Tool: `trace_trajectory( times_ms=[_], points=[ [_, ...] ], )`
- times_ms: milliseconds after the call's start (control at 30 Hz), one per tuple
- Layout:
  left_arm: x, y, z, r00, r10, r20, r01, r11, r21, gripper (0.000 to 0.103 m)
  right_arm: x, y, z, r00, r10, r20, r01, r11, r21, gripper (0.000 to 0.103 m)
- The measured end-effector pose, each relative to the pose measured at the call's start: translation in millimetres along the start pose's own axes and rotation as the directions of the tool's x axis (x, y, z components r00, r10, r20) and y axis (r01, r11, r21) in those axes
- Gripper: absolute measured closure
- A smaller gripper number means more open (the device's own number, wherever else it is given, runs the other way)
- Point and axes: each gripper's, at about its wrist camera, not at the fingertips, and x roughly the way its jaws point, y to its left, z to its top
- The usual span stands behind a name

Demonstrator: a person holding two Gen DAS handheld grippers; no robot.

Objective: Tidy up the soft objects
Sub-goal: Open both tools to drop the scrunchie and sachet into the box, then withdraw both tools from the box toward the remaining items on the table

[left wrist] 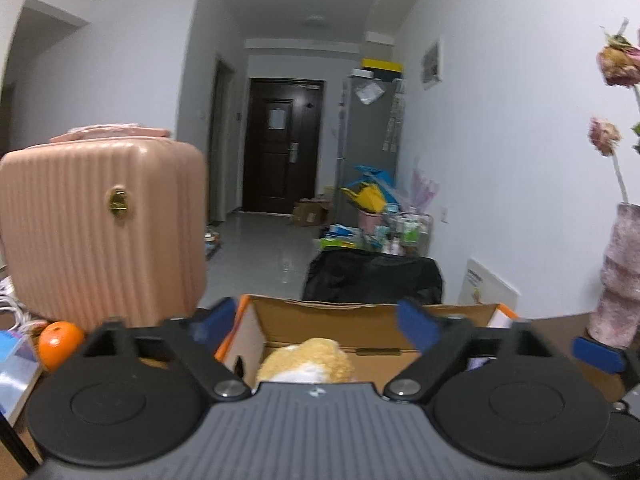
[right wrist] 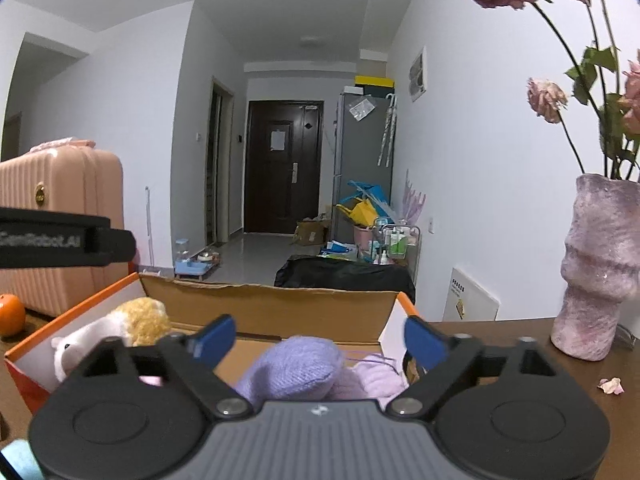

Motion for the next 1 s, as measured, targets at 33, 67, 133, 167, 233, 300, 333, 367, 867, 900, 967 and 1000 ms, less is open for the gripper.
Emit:
trace_trajectory(
  times_ms=[33, 67, 133, 167, 233, 300, 333, 367, 867, 900, 967, 1000],
  points=[
    [-1, 1, 0, 1.000, 0.008, 0.006, -0.008, 1.000, -0.003, 0.005, 0, -1, 0, 1.000, -0.005, 0.001, 0.005, 1.000, 0.003, 0.003],
    [-1, 2, 0, 1.000, 0.010, 0.005, -0.010, 1.000, -0.004, 0.003, 0, -1, -1, 1.000, -0.008, -0.001, 0.008, 1.000, 0.005, 0.000],
    [-1, 3, -1, 1.000, 0.021, 0.003, -0.021, 1.000, -0.007, 0.000, 0, -3, -2, 1.000, -0.012, -0.005, 0.012, 1.000, 0.012, 0.000],
    [-1, 3, -1, 1.000, 0.029, 0.004, -0.029, 1.000, -0.004, 0.000, 1, -3, -3, 1.000, -0.013, -0.010, 0.014, 1.000, 0.015, 0.000],
    [0, 2, -1, 0.999, 0.037, 0.001, -0.037, 0.999, 0.002, 0.000, 3, -4, -3, 1.000, -0.013, -0.019, 0.013, 1.000, 0.018, 0.000],
    [0, 3, -1, 0.999, 0.039, -0.001, -0.039, 0.999, 0.000, 0.000, 2, -4, -4, 1.000, -0.014, -0.019, 0.015, 1.000, 0.021, 0.000],
    [0, 4, -1, 0.999, 0.038, -0.002, -0.038, 0.999, -0.001, 0.000, 1, -4, -4, 1.000, -0.015, -0.017, 0.016, 1.000, 0.022, 0.000],
    [-1, 4, -1, 0.999, 0.038, -0.003, -0.038, 0.999, -0.003, 0.000, 1, -4, -4, 1.000, -0.015, -0.016, 0.016, 1.000, 0.022, 0.000],
    [-41, 16, -6, 0.999, 0.025, 0.024, -0.025, 1.000, -0.006, 0.000, -32, -9, -7, 0.999, -0.025, 0.039, 0.024, 0.999, 0.030, 0.000],
    [-44, 17, -7, 0.999, 0.025, 0.025, -0.025, 1.000, -0.003, 0.000, -36, -10, -8, 0.999, -0.024, 0.041, 0.023, 0.999, 0.028, 0.000],
    [-51, 19, -9, 0.999, 0.025, 0.028, -0.025, 1.000, 0.003, 0.000, -42, -10, -9, 0.999, -0.027, 0.046, 0.026, 0.999, 0.024, 0.000],
    [-54, 20, -10, 0.999, 0.026, 0.028, -0.027, 1.000, 0.006, 0.000, -46, -10, -10, 0.998, -0.029, 0.048, 0.028, 0.999, 0.022, 0.000]
  ],
)
